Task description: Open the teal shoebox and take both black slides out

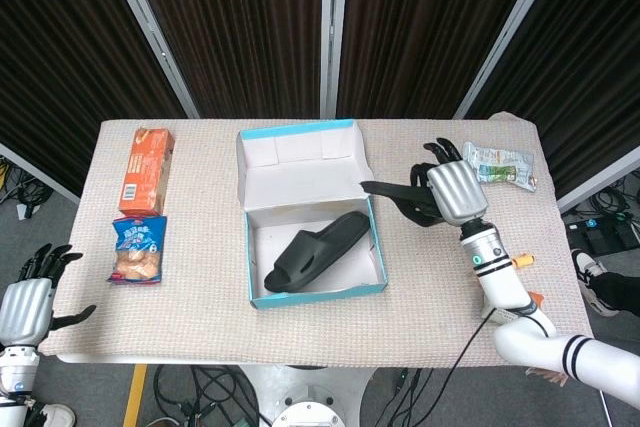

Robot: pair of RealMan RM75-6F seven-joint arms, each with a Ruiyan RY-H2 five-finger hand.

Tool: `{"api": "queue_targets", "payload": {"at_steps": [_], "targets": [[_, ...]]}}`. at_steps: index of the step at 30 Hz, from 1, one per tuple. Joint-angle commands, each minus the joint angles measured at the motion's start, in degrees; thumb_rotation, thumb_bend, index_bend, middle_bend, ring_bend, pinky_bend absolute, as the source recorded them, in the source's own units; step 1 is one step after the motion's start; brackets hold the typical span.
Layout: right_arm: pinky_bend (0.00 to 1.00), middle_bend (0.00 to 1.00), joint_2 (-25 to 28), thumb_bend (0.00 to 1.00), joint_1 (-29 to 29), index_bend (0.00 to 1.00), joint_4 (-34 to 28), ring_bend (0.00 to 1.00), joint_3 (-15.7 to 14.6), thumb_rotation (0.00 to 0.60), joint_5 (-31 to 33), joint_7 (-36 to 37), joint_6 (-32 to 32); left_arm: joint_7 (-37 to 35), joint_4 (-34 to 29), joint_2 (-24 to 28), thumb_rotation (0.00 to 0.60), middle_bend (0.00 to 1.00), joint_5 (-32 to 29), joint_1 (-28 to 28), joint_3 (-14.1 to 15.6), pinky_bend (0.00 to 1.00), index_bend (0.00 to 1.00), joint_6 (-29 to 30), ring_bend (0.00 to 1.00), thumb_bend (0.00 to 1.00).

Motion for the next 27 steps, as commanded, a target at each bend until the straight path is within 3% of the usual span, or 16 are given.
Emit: {"api": "queue_targets", "payload": {"at_steps": [1,4,6,8,10,12,19,27], "targets": [[0.13,0.53,2.77,0.49,-0.90,0.66,1.80,0.15,-2.31,0.600,6.40,0.53,-9.62,0.45,-0.51,0.26,0.600,0.13,0.03,-0.30,-0.14,0.14,0.23,-0.16,0.04,0.00],[0.06,0.44,1.31,0.42,0.32,0.54,5.62,0.10,-2.91,0.600,8.35,0.41,-13.77,1.00,-1.15,0.58,0.600,0.13,0.09,-0.57,-0.12,0.14,0.23,-0.37,0.04,0.00],[0.01,0.32,-0.07,0.32,1.38,0.36,8.35,0.03,-3.26,0.600,9.73,-0.47,-16.29,1.25,-1.56,0.81,0.600,0.13,0.02,-0.61,-0.09,0.14,0.23,-0.41,0.04,0.00],[0.00,0.15,-1.04,0.17,2.53,0.12,10.34,0.00,-3.50,0.600,11.77,-2.15,-18.65,1.39,-1.89,1.00,0.600,0.13,-0.12,-0.60,-0.06,0.14,0.23,-0.42,0.04,0.00],[0.00,0.03,-1.73,0.05,3.13,0.01,11.15,0.00,-3.20,0.600,12.99,-3.25,-18.78,1.50,-2.06,1.20,0.600,0.13,-0.23,-0.64,-0.10,0.14,0.23,-0.45,0.04,0.00],[0.00,0.00,-1.89,0.00,3.22,0.00,10.88,0.00,-2.65,0.600,13.27,-3.68,-17.53,1.50,-2.16,1.54,0.600,0.13,-0.17,-0.86,-0.25,0.14,0.23,-0.48,0.04,0.00],[0.00,0.00,2.88,0.00,1.19,0.00,4.61,0.00,-1.54,0.600,12.50,-4.15,-12.00,0.47,-2.92,4.45,0.600,0.13,4.29,-4.80,-2.12,0.14,0.23,-0.80,0.04,0.00],[0.00,0.00,10.33,0.00,-3.72,0.00,-3.34,0.00,-1.10,0.600,10.02,-1.52,-5.13,-7.48,-6.98,8.83,0.600,0.13,13.25,-18.49,-6.20,0.14,0.23,-9.45,0.04,0.00]]}}
